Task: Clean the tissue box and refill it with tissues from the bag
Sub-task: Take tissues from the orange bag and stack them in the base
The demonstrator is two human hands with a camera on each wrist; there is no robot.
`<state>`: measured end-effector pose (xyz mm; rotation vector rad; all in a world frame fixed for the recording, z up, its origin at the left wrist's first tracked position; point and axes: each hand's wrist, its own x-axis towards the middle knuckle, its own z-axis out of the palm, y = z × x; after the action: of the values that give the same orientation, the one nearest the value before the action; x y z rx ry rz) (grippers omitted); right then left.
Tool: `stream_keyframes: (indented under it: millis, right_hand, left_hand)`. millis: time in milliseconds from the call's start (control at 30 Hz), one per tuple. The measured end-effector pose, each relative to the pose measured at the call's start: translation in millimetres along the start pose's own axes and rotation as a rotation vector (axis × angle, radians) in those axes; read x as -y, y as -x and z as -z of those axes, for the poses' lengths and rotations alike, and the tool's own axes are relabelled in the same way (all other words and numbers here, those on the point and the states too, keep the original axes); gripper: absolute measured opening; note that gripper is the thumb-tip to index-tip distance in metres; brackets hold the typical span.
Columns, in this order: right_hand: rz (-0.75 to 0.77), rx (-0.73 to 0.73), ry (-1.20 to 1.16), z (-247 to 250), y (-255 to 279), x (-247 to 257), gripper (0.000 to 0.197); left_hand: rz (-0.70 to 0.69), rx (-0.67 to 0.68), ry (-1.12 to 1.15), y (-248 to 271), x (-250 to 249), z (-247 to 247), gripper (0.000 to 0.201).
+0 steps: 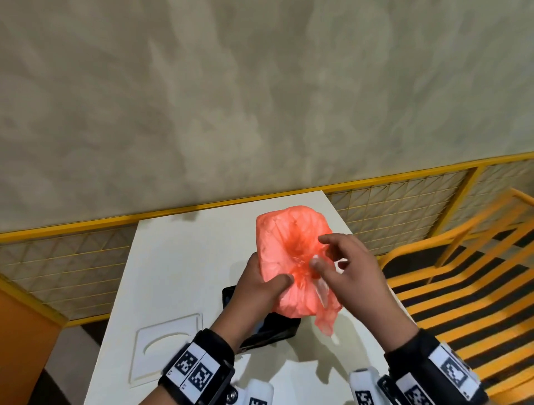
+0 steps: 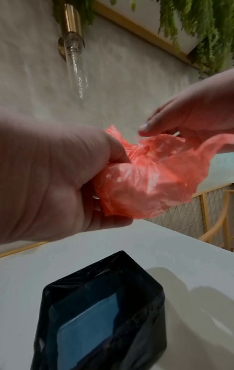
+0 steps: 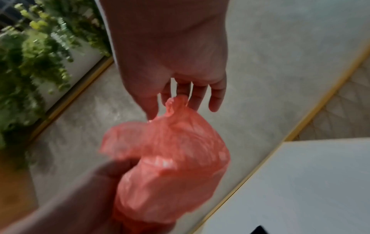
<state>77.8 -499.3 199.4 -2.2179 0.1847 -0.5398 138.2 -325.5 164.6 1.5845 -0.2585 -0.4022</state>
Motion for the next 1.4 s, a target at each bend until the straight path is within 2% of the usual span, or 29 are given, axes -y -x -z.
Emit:
stream_keyframes:
  millis: [67,133,233,333,367,433,533,600,633,700,733,800,900,967,1033,1133,1167,1267,1300,1333,1400]
  right_hand:
    - [0.060,0.041,0.079,-8,5,-3,0.032]
    - [0.024,-0.003,0.066,-9,4,-10,0.023]
    - [-0.183,-0.102,-0.138,0,4,-23,0.025]
    - [-0.415,-0.179,-0.431,10,14,-38,0.019]
    - [-0.494,-0.160,-0.531,11,19,-43,0.014]
    - [-0.634,-0.026,-0.674,9,33,-60,0.026]
    - [-0.695,0.089,-0.746,0,53,-89,0.036]
    - [-0.761,0.017,-0.702,1,64,-112,0.038]
    - [-0.796,-0.013,-0.664,3,67,-122,0.038]
    - [-0.851,-0.031,-0.548,12,73,-140,0.039]
    - [-0.867,-0.016,-0.485,16,75,-149,0.040]
    - [-0.877,0.046,-0.369,20,82,-162,0.041]
    - [-0.867,0.144,-0.245,20,88,-176,0.044]
    - [-0.843,0.183,-0.193,19,89,-184,0.050]
    - [-0.832,0.205,-0.154,19,88,-191,0.053]
    - [-0.827,0.260,-0.100,20,87,-197,0.054]
    - [-0.826,0.275,-0.087,21,88,-200,0.054]
    - [-0.817,0.311,-0.082,22,88,-204,0.057]
    - [-0.803,0.322,-0.072,23,87,-203,0.058]
    - [-0.779,0.325,-0.047,24,85,-202,0.060]
    - [-0.708,0.300,0.083,25,83,-198,0.067]
  left_hand:
    - [0.005,0.008,-0.003,0,1,-3,0.048]
    - [0.030,0.027,0.026,0,0,-5,0.049]
    - [0.128,0.052,0.139,2,0,-6,0.038]
    - [0.324,0.076,0.234,1,15,-11,0.039]
    - [0.401,0.089,0.272,0,24,-15,0.039]
    - [0.537,0.111,0.306,1,39,-29,0.033]
    - [0.665,0.147,0.299,2,58,-53,0.033]
    - [0.620,0.206,0.131,0,68,-70,0.032]
    - [0.561,0.230,0.021,-3,74,-76,0.038]
    - [0.427,0.255,-0.279,-11,91,-90,0.067]
    - [0.334,0.243,-0.418,-14,100,-94,0.069]
    - [0.050,0.235,-0.707,-18,119,-105,0.055]
    - [-0.293,0.501,-1.033,-19,125,-125,0.041]
    - [-0.408,0.670,-1.212,-20,127,-138,0.034]
    - [-0.415,0.745,-1.357,-21,131,-148,0.033]
    - [-0.293,0.676,-1.487,-27,136,-149,0.036]
    - [-0.257,0.650,-1.505,-30,136,-147,0.043]
    - [-0.145,0.642,-1.485,-40,130,-143,0.084]
    - [-0.121,0.621,-1.469,-43,128,-143,0.093]
    - [-0.119,0.589,-1.458,-45,125,-143,0.095]
    - [-0.157,0.516,-1.461,-49,121,-145,0.088]
